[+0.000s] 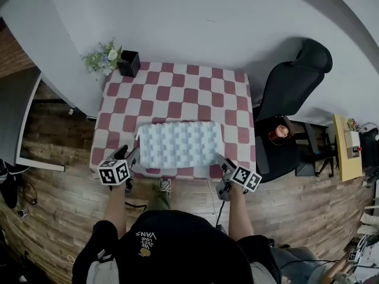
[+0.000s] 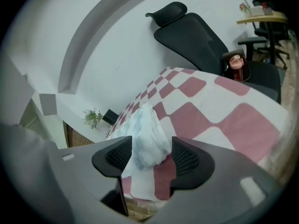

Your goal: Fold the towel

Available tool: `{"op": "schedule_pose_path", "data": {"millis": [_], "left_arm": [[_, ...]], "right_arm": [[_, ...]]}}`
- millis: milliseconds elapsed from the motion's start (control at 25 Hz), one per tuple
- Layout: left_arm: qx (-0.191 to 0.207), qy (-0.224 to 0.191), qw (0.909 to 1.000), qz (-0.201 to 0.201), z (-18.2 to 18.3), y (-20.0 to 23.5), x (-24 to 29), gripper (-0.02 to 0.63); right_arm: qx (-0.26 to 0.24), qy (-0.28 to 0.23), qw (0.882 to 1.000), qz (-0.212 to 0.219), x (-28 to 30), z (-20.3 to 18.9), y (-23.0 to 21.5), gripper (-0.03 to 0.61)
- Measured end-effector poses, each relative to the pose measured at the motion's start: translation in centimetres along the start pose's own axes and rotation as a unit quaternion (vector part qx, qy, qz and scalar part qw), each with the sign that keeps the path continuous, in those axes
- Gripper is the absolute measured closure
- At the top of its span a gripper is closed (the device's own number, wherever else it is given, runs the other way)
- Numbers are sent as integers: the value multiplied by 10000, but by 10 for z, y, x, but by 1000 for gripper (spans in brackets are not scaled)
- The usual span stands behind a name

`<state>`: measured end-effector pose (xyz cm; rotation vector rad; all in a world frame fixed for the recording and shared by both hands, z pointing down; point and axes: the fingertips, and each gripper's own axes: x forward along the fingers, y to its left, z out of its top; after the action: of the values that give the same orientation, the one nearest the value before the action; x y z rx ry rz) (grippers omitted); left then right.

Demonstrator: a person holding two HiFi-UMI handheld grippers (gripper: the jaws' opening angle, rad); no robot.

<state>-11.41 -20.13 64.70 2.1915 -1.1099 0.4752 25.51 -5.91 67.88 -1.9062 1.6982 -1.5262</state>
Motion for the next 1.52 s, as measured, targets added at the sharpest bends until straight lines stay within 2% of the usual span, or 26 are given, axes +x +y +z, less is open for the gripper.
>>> {"op": "schedule_pose_path", "data": {"millis": [160, 240, 320, 480, 680, 760, 840, 1000, 1200, 1400, 1520], "left_arm": [[231, 120, 9997, 35, -25, -14, -8, 412], [256, 229, 9994, 40, -40, -18, -12, 412], [254, 299, 9992, 14, -51, -23, -13, 413], [239, 330, 9992, -40, -62, -29, -14, 412], [250, 281, 9992, -128, -63, -34, -12, 413], [242, 340, 9990, -131, -65, -33, -9, 413], [200, 423, 9988, -111, -70, -31, -7, 413], [84, 515, 9986, -82, -75, -26, -3, 413], [16, 617, 9981, -39, -81, -22, 0, 413], [-69, 584, 9983, -21, -82, -21, -3, 413], [-128, 496, 9987, -30, -80, -20, -8, 413]], "right_arm": [[453, -19, 9990, 36, -3, -16, -4, 318], [906, -53, 9956, 218, -1, -21, -4, 318], [1484, -123, 9881, 385, 3, -23, -5, 318], [2523, -334, 9654, 570, 10, -22, -10, 318], [3200, -550, 9431, 721, 15, -19, -14, 318], [3298, -544, 9398, 715, 18, -18, -14, 320], [3187, -491, 9442, 678, 23, -18, -12, 331], [2741, -563, 9589, 465, 29, -15, -13, 463], [2018, -653, 9771, 153, 28, -12, -8, 514], [507, -697, 9960, -224, 26, -1, 17, 529], [-700, -719, 9945, -317, 25, 5, 48, 531]]}}
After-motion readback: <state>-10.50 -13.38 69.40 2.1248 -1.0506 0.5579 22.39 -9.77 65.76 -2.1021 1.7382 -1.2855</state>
